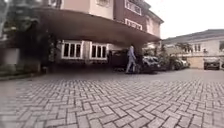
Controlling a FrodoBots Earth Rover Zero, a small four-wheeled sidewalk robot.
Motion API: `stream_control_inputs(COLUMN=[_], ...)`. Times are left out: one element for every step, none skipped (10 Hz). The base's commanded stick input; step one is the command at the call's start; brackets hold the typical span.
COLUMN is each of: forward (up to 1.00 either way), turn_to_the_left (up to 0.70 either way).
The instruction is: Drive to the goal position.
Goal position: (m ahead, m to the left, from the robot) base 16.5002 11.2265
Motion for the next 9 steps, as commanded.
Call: stream_control_inputs(forward=[0.0, 0.0, 0.0, 0.0, 0.0, 0.0, 0.0, 0.0, 0.0], turn_to_the_left=[0.7, 0.7, 0.7, 0.7, 0.7, 0.7, 0.7, 0.7, 0.7])
